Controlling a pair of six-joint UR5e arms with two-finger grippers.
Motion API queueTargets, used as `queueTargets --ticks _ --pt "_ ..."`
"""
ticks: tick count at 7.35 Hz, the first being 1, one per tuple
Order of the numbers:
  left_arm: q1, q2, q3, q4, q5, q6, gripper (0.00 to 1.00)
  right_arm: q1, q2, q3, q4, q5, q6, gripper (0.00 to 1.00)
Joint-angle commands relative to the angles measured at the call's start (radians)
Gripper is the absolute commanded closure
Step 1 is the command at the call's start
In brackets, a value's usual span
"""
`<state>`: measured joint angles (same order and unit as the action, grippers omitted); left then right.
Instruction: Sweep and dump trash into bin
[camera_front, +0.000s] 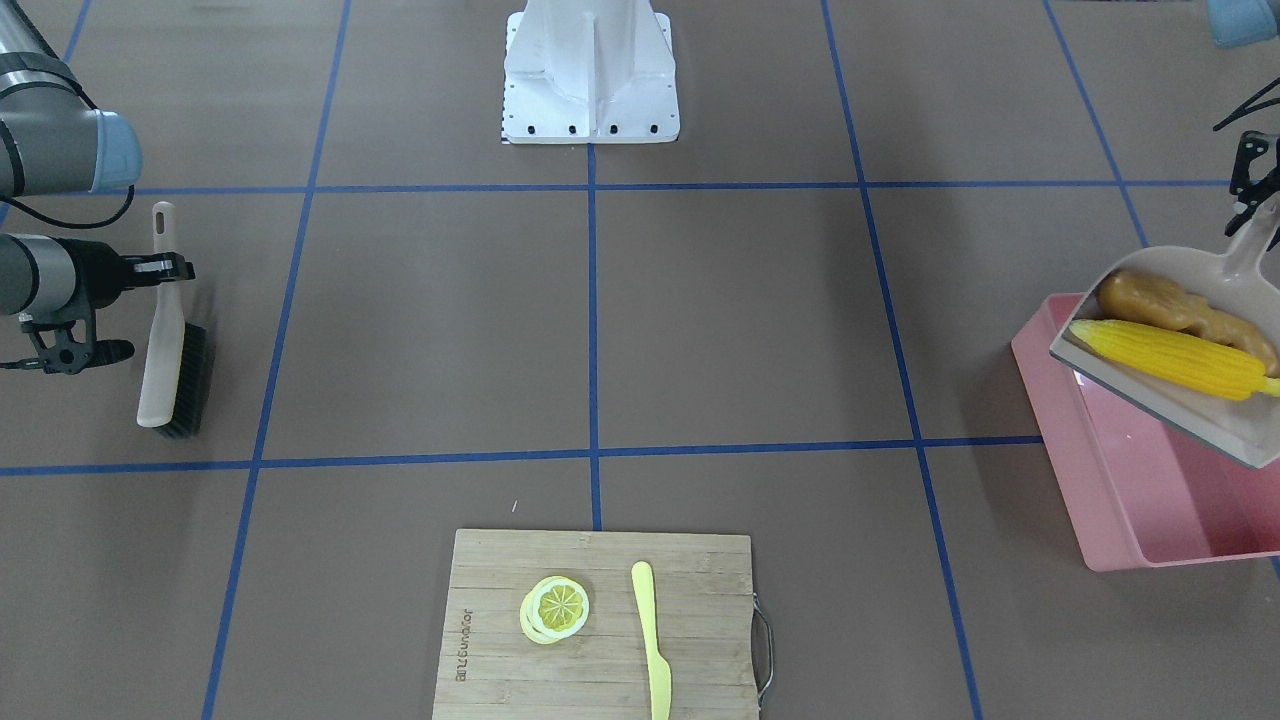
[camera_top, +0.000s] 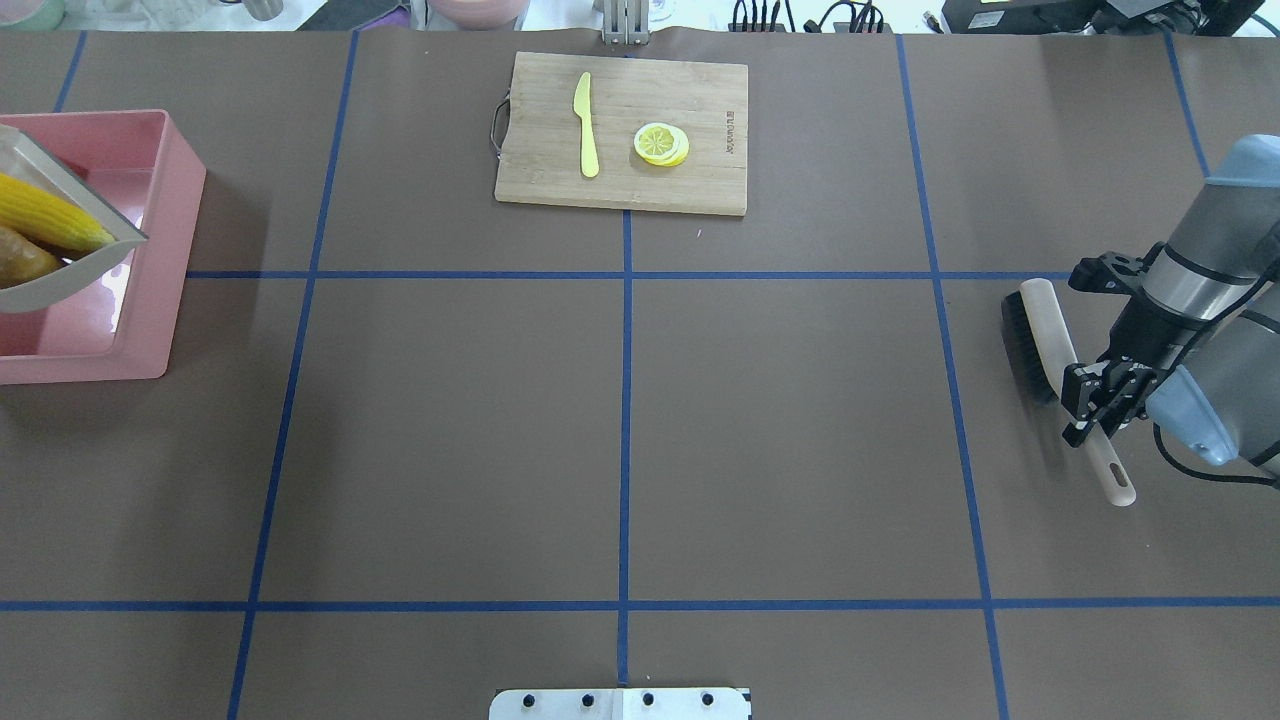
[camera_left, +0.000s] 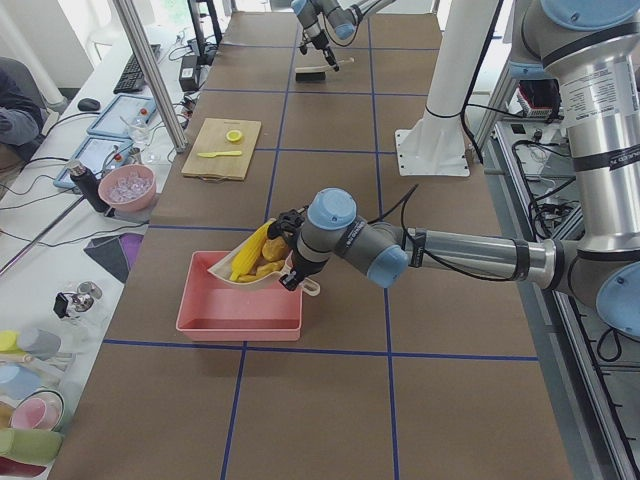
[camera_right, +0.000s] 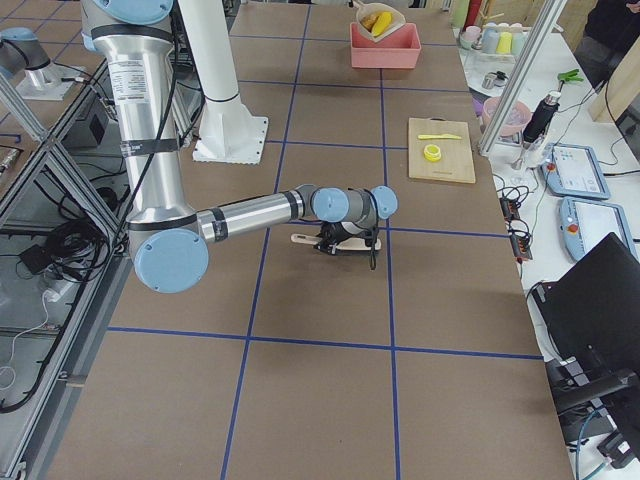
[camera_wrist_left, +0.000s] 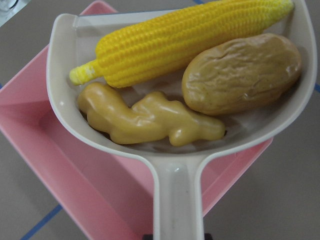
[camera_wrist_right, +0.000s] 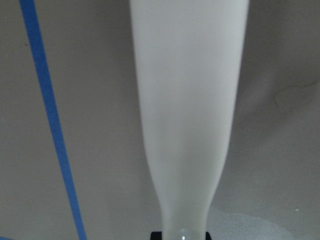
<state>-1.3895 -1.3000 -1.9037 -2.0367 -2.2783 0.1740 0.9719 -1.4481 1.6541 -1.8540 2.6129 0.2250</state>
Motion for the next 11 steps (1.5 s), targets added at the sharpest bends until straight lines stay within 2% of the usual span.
queueTargets --ticks 1,3,4,5,6,8,10,11 --pt "-0.043 -0.007 -0.027 0.228 0.008 0.106 0.96 -0.001 0.012 -0.004 -0.001 -0.007 0.004 0.13" --pt "-0.052 -0.071 -0.050 0.424 0.032 0.197 0.96 -0.002 0.015 -0.004 -0.001 -0.007 0.004 0.13" --pt "-0.069 -0.108 -0.075 0.541 0.077 0.275 0.96 -0.001 0.015 -0.001 0.001 -0.014 0.002 0.01" --pt "-0.132 -0.166 -0.078 0.659 0.088 0.370 0.97 0.008 0.018 0.009 0.002 -0.013 0.002 0.00" --pt "-0.161 -0.191 -0.077 0.735 0.133 0.442 0.97 0.071 0.044 0.024 0.002 -0.030 0.002 0.00" --pt "-0.157 -0.238 -0.066 0.789 0.210 0.456 0.97 0.218 0.058 0.074 0.001 -0.133 0.000 0.00" --pt "-0.149 -0.283 -0.061 0.832 0.252 0.456 0.97 0.273 0.086 0.113 0.001 -0.343 0.000 0.00" --pt "-0.146 -0.283 -0.066 0.849 0.252 0.472 0.97 0.304 0.086 0.110 0.002 -0.370 0.002 0.00"
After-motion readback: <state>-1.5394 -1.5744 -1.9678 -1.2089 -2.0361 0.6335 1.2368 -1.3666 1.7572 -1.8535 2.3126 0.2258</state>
